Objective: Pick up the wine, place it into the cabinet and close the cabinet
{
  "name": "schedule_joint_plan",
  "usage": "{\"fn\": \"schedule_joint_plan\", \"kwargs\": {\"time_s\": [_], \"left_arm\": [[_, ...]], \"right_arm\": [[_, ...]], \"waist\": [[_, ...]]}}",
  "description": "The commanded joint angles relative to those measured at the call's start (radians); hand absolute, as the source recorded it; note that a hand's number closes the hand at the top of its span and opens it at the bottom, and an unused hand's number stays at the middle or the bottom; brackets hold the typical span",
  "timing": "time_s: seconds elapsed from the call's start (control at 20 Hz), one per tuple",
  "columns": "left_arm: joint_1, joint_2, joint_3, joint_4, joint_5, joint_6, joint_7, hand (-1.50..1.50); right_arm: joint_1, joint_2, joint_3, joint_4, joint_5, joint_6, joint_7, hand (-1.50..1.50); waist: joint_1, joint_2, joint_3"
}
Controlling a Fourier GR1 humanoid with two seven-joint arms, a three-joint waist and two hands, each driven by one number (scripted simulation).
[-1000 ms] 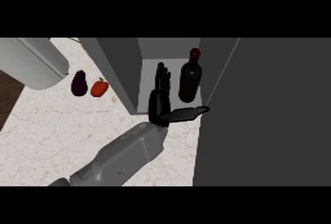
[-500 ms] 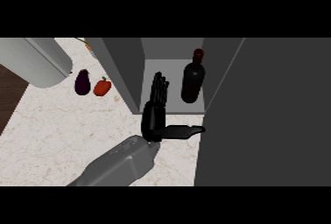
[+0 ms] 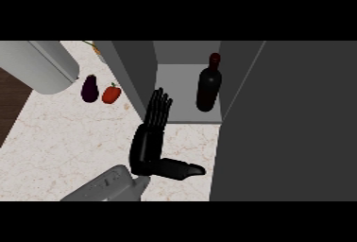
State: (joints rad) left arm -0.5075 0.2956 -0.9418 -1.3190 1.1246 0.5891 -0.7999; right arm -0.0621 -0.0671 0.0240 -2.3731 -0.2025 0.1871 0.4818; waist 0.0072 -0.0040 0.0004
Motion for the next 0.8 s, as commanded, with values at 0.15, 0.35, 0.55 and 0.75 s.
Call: {"fn": "schedule_joint_plan", "kwargs": {"time_s": [0.15,0.35,0.55,0.75], "left_arm": [[0.153,0.179,-0.028,-0.261,-0.084,-0.058,0.031,-1.50],[0.248,0.315,-0.001,-0.385,-0.077,-0.125,0.030,1.50],[0.295,0.392,0.067,-0.489,-0.075,-0.138,0.071,1.50],[0.425,0.526,0.099,-0.548,-0.068,-0.233,0.015,1.50]], "right_arm": [[0.018,-0.063,0.021,-0.053,-0.084,0.089,0.042,1.50],[0.068,-0.071,0.122,-0.071,-0.051,0.167,0.010,1.50],[0.076,-0.109,0.075,-0.116,-0.185,0.190,0.067,1.50],[0.096,-0.075,0.171,-0.126,-0.217,0.179,0.105,1.50]], "waist": [[-0.001,0.000,0.000],[0.005,-0.001,0.000],[-0.004,0.000,0.000],[0.007,-0.002,-0.001]]}}
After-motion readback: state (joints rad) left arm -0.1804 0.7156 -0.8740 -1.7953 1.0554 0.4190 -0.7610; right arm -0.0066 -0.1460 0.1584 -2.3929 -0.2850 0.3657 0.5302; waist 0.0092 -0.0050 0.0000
